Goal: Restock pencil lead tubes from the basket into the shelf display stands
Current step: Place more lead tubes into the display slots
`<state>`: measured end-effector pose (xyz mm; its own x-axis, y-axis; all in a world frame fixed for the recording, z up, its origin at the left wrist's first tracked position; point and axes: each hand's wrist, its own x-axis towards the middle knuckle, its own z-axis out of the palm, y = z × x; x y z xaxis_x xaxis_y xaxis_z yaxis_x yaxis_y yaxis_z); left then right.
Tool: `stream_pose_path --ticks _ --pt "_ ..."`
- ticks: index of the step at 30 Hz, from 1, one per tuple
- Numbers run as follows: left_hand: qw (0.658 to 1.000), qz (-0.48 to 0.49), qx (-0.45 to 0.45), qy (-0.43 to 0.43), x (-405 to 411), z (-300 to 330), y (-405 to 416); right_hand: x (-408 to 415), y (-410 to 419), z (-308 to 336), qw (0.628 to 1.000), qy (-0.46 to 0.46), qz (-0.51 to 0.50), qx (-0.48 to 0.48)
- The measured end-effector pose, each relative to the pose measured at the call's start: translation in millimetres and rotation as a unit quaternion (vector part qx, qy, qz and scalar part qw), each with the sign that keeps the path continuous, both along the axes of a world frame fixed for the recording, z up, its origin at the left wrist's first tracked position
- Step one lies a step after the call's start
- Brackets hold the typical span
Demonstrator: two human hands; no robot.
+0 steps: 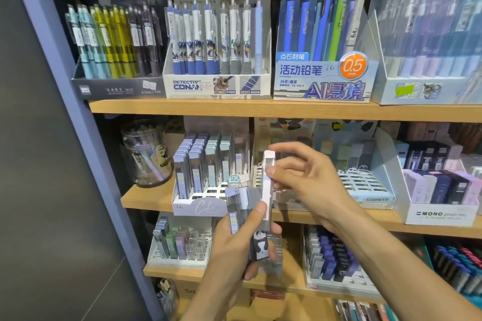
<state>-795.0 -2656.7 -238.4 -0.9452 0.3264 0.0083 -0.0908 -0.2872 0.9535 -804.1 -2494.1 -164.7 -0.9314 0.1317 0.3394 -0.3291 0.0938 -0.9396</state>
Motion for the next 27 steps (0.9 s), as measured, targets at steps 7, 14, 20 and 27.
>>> stream_pose_path --ticks 7,14,20,27 --pt "0.993 0.105 0.027 -0.037 -6 -1 -22 -40 -24 10 0.984 0.112 -0.139 -0.011" --pt "0.989 0.099 0.043 -0.097 -10 2 -30 -65 -35 -11 0.956 0.175 -0.171 0.164" --pt "0.993 0.075 0.025 -0.091 -8 4 -31 -71 -38 -5 0.947 0.178 -0.142 0.227" --pt "0.993 0.072 0.025 -0.095 -9 4 -30 -65 -38 -5 0.950 0.190 -0.117 0.217"
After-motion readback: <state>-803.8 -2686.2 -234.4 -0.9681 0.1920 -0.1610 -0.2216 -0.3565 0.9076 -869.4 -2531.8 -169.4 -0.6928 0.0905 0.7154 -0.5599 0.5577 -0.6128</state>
